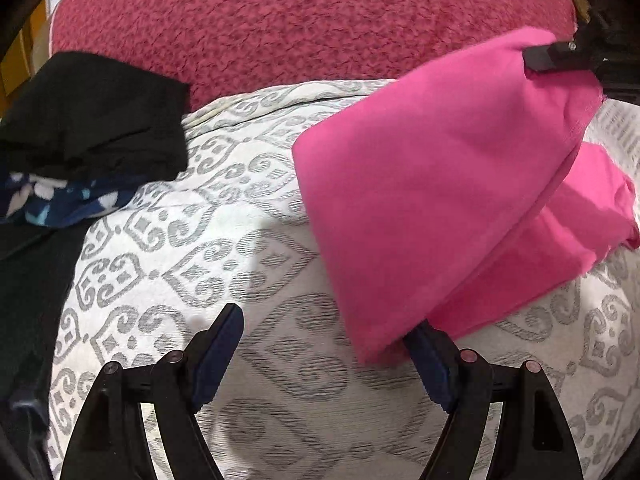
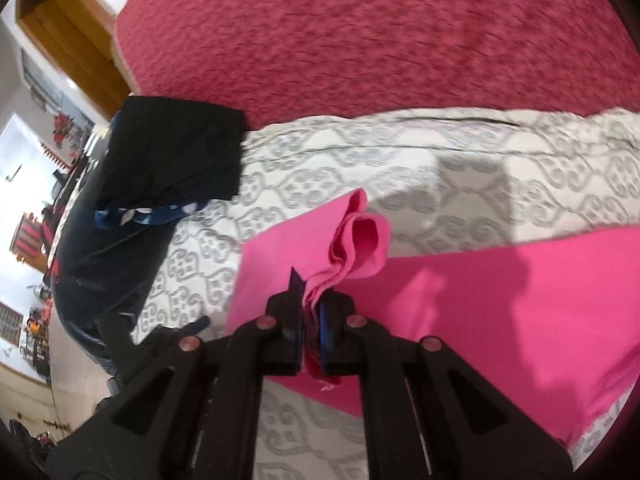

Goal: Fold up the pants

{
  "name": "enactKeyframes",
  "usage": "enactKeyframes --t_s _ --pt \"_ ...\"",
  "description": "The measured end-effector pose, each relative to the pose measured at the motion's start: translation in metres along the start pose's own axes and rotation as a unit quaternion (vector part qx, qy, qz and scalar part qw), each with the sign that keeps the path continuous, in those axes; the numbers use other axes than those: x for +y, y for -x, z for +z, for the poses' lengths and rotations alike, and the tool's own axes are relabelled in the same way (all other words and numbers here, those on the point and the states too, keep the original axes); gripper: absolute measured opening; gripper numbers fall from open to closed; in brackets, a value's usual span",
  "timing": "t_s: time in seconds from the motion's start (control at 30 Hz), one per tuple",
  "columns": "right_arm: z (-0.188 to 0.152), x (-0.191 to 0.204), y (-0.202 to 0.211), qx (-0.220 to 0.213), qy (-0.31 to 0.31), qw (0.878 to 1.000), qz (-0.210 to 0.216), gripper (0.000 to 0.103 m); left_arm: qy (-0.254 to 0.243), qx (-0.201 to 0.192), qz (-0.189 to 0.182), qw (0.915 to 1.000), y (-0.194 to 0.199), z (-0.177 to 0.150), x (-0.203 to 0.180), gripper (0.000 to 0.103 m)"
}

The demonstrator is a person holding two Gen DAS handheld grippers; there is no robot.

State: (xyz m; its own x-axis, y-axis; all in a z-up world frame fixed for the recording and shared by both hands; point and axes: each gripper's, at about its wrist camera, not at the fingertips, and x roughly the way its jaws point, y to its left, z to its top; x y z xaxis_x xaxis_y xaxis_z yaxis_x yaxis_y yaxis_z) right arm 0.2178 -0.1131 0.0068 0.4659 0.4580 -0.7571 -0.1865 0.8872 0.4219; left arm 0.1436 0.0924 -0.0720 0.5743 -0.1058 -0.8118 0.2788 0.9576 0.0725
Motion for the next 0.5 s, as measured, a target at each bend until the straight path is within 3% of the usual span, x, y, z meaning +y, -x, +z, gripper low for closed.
enactKeyframes --t_s 0.27,0.5 --pt "-0.010 -0.060 0.007 0.012 -0.053 0.998 -0.035 0.007 -0.015 0.004 -0.007 0.9999 -0.003 0.000 -0.004 0.082" --pt "-0.026 -0.087 -0.010 0.041 -0.074 0.995 -0.050 0.008 -0.018 0.005 -0.011 0.9998 -0.002 -0.001 -0.007 0.082"
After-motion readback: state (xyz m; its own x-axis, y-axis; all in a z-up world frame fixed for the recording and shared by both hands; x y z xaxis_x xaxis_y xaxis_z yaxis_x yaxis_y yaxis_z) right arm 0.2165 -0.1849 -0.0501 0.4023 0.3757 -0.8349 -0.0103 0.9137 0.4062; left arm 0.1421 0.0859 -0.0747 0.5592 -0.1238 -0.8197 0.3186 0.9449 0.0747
